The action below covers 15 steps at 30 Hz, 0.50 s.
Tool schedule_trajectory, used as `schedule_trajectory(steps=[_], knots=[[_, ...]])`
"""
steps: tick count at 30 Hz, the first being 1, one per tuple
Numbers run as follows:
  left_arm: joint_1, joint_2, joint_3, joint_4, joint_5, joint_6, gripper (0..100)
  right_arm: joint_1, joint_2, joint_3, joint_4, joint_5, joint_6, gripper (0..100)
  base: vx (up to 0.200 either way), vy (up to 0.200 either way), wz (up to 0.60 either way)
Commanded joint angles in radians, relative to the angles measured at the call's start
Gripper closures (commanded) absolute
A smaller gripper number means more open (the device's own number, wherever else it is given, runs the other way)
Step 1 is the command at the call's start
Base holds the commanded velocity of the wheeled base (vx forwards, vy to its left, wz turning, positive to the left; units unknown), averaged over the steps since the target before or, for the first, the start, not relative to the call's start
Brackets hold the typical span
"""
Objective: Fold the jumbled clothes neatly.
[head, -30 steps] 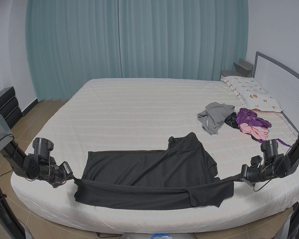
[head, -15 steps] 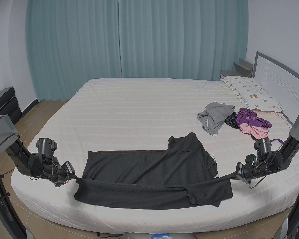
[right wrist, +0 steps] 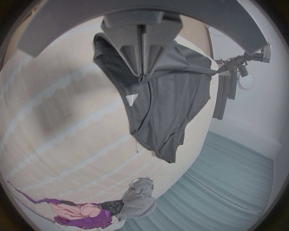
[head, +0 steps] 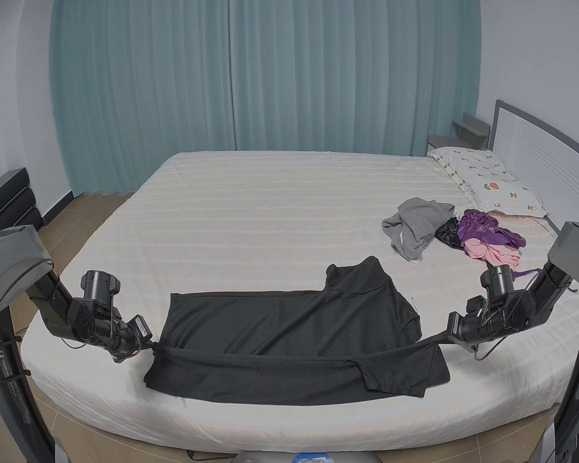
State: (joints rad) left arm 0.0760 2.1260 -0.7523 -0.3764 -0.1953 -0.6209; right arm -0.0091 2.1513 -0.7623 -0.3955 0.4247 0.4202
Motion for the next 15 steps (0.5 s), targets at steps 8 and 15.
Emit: schedule_trajectory(steps=[8,15], knots=[[-0.015,0.052,-0.038,0.004,0.002,0.0,100,-0.006,0.036,-0.043,0.021,-0.004,0.0,100,0.0,0.0,0.0],[-0.019,0.071,-0.055,0.007,0.005,0.0,100,0.001,0.07,-0.066,0.021,-0.004,0.0,100,0.0,0.0,0.0]])
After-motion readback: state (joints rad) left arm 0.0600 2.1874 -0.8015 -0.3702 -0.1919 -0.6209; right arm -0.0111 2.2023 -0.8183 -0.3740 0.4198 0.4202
